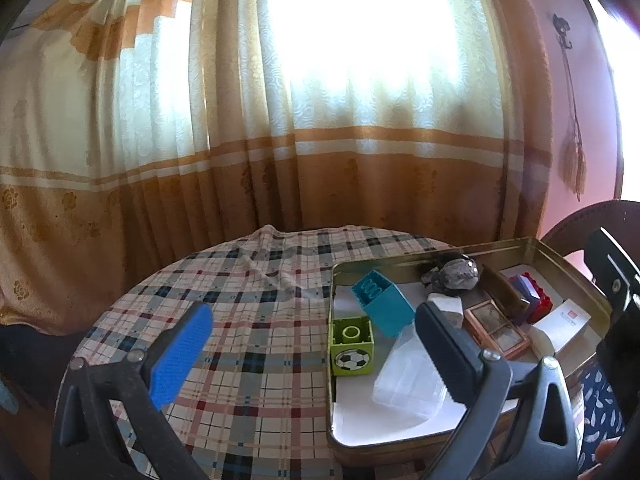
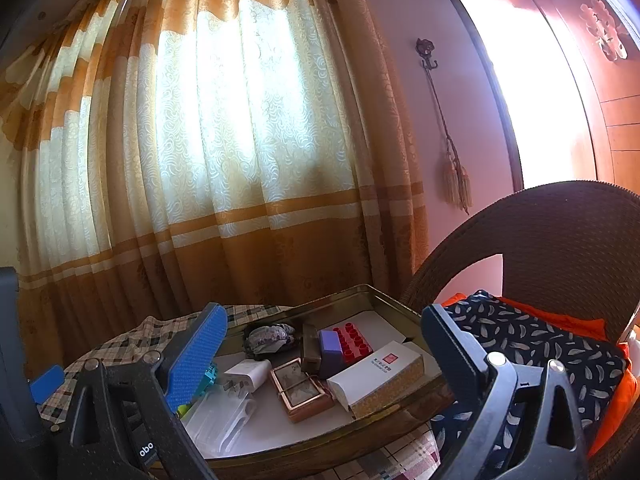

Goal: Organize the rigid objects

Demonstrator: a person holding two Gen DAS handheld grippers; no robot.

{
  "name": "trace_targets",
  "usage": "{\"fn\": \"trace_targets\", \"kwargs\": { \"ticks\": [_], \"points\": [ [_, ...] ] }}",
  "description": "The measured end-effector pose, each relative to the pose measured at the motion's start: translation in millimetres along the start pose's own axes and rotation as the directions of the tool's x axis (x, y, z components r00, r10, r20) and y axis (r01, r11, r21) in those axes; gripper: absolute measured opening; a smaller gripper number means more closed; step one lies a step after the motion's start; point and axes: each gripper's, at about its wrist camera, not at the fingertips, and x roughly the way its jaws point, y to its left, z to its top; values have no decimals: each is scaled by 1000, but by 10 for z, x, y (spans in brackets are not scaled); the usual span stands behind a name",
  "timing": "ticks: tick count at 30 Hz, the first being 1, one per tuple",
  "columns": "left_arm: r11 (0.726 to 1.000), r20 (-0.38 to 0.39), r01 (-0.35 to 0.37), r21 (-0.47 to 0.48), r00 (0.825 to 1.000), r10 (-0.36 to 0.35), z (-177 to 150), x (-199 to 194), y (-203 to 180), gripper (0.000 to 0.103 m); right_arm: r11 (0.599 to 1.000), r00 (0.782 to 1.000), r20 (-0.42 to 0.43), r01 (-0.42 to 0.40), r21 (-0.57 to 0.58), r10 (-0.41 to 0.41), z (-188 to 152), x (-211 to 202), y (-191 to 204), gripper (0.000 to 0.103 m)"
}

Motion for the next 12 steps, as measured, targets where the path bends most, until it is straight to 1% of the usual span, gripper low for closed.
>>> {"fn": "trace_targets", "kwargs": {
  "ticks": [12],
  "points": [
    [1000, -16, 2, -14, 1000, -2, -3, 13, 15, 103, 1000, 1000, -2, 5, 0, -5, 2, 4, 0, 99]
  ]
}}
